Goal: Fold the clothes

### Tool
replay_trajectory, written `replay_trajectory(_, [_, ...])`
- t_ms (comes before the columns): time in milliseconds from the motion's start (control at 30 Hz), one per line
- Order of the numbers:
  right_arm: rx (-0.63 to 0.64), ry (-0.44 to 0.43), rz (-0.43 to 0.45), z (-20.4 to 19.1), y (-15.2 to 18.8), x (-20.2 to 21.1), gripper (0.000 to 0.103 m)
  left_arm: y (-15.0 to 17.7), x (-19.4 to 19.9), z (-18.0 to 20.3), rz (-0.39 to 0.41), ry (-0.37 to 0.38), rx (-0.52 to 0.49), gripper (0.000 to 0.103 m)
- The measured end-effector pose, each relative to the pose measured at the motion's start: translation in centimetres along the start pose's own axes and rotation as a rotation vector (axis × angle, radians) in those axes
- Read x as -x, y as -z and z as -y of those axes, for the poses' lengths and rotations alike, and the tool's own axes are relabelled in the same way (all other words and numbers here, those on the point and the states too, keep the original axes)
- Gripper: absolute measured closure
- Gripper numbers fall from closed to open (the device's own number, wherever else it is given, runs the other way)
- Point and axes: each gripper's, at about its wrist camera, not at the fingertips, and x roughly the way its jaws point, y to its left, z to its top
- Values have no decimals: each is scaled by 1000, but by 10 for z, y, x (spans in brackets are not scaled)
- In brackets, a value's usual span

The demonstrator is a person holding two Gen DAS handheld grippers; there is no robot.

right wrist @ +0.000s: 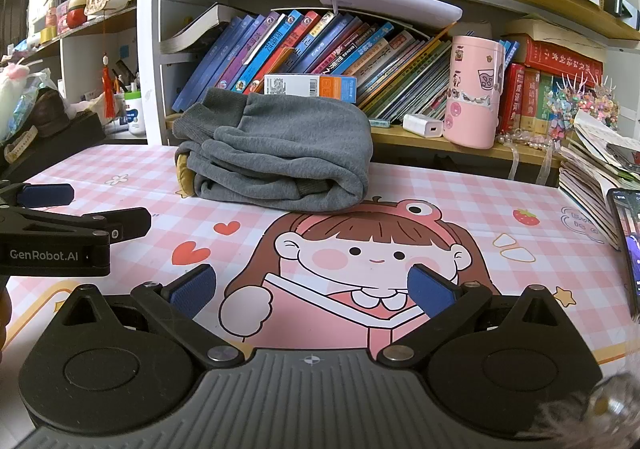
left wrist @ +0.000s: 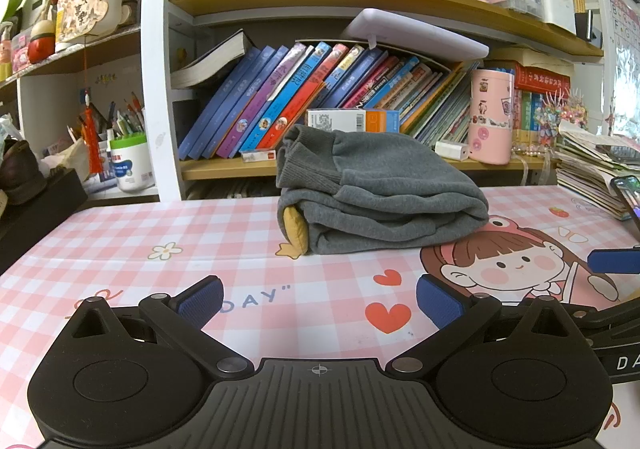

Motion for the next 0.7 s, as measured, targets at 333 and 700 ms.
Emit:
replay_trajectory(333, [0,0,-1,0,0,0,0,0,1,-1,7,3,3,0])
replay_trajectory(700, [-2,-2,-7,0,0,-2,0,0,0,-1,-3,3,6,0])
